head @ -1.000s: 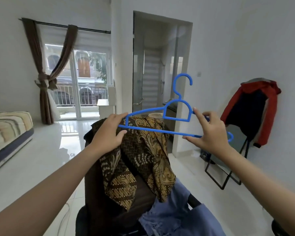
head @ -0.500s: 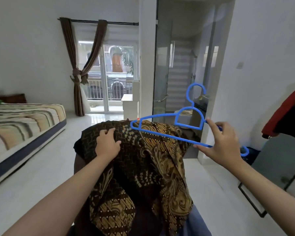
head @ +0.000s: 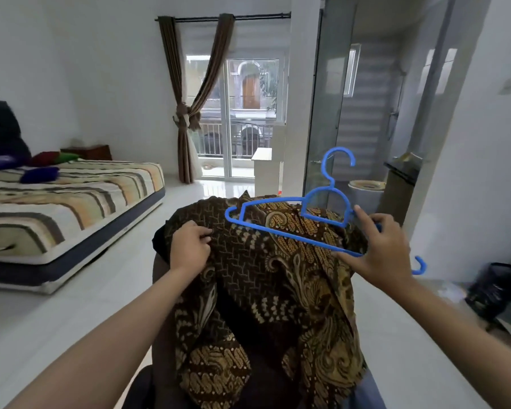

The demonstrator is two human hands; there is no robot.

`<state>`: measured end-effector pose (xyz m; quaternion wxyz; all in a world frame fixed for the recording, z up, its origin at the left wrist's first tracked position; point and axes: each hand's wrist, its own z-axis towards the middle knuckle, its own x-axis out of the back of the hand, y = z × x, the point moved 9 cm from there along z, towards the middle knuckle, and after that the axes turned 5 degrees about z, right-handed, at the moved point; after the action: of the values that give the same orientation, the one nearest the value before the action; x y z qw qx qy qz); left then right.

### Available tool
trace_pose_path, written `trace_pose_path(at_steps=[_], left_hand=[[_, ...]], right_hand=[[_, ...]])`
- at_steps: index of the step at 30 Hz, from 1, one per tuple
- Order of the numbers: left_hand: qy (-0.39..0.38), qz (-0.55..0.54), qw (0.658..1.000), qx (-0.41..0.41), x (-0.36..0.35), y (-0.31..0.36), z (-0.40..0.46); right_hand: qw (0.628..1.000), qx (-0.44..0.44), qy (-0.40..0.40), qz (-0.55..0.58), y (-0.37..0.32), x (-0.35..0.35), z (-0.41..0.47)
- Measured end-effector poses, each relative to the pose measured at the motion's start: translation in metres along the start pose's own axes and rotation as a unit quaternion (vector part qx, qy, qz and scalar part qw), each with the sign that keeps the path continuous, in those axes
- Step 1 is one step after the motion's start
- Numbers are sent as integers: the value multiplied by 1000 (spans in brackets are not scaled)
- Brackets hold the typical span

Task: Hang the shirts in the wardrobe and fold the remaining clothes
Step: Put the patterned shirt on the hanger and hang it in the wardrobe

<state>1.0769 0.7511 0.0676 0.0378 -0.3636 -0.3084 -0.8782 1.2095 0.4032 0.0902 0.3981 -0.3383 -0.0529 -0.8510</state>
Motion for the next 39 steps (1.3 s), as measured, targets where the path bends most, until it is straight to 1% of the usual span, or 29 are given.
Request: trace_pose_path(at_steps=[2, 8, 12, 16, 19, 21, 23, 29, 32, 36, 39], left_hand=[[-18, -1, 1000, -6, 1, -3, -13], [-93, 33, 993, -59, 1, -26, -58], [-113, 59, 991, -40, 13, -58, -72], [-117, 62, 991, -21, 28, -88, -73], [-132, 79, 988, -22, 29, -92, -71], [-143, 88, 986, -20, 26, -87, -69], [-143, 75, 987, -17, 25, -76, -64], [-87, -8, 996, -32, 27, -15, -34], [-107, -41, 993, -28, 15, 14, -17], [-150, -12, 988, -18, -12, 33, 11], [-173, 56, 983, -7, -31, 36, 32]], right_hand=[[1000, -4, -3, 9, -12, -4, 4], [1000, 8, 1, -4, -47, -7, -1], [999, 6, -6, -32, -60, -8, -3], [998, -32, -20, -44, -59, -10, -7], [996, -61, -40, -50, -56, -14, -16], [996, -67, -39, -51, -54, -14, -21], [997, -63, -32, -42, -51, -9, -23], [998, -33, -4, -49, -32, 15, -15], [998, -35, 2, -57, -14, 19, -8], [998, -38, 18, -42, 12, 14, 3], [999, -24, 22, -38, 26, 4, 6]])
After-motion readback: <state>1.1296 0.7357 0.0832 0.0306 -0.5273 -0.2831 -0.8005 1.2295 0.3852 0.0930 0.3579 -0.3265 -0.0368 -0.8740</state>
